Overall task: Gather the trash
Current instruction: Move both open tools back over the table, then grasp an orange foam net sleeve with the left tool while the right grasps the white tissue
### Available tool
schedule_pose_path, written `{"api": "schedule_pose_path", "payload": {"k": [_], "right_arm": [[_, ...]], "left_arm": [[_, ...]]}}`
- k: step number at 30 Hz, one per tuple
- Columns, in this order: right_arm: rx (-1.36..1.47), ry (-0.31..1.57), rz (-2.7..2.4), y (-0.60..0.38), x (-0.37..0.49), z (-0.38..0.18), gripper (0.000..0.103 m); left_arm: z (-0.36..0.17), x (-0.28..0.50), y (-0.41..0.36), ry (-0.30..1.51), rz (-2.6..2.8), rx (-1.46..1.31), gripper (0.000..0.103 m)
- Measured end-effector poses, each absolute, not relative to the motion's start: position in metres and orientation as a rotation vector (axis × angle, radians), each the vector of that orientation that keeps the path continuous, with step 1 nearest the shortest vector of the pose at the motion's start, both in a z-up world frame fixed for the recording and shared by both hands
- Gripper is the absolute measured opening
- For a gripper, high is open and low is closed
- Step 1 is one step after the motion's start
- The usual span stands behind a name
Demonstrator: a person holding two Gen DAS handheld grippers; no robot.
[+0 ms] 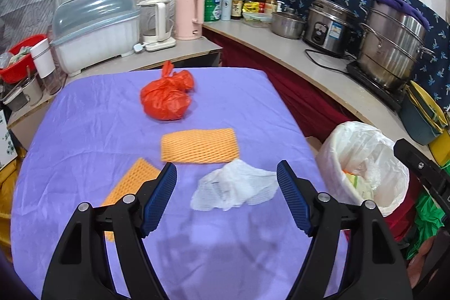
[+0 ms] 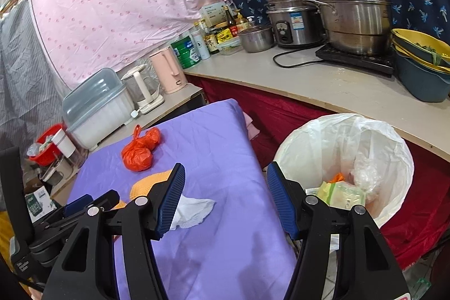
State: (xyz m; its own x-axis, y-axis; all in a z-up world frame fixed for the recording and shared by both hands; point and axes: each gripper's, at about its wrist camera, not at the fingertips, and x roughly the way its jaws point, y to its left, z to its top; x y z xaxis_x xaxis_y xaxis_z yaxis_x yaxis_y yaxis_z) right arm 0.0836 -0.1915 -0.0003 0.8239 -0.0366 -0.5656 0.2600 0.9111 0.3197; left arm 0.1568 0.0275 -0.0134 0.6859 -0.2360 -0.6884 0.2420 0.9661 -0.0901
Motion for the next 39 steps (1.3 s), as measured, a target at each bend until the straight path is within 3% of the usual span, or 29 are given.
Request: {"api": "schedule_pose_path", "payload": {"k": [12,15,39], "right_arm": [[0.389,0.654,-0.086,-0.136,0.111,-0.022,0.059],[0.385,0.679,-0.066,-0.120,0.119,-0.033,0.059],[0.350,0.858,-0.045,-0.071,0.185,-0.119,0.059]], "left_arm": [[-0.033,0.164,0.095,0.793,-0.166,0.013,0.076],[-0.041,0.166,0.109,0.809,-0.146,0.004,0.082],[-0.127,0.187,0.170,0.974,-0.123,-0.014,0.086]]}}
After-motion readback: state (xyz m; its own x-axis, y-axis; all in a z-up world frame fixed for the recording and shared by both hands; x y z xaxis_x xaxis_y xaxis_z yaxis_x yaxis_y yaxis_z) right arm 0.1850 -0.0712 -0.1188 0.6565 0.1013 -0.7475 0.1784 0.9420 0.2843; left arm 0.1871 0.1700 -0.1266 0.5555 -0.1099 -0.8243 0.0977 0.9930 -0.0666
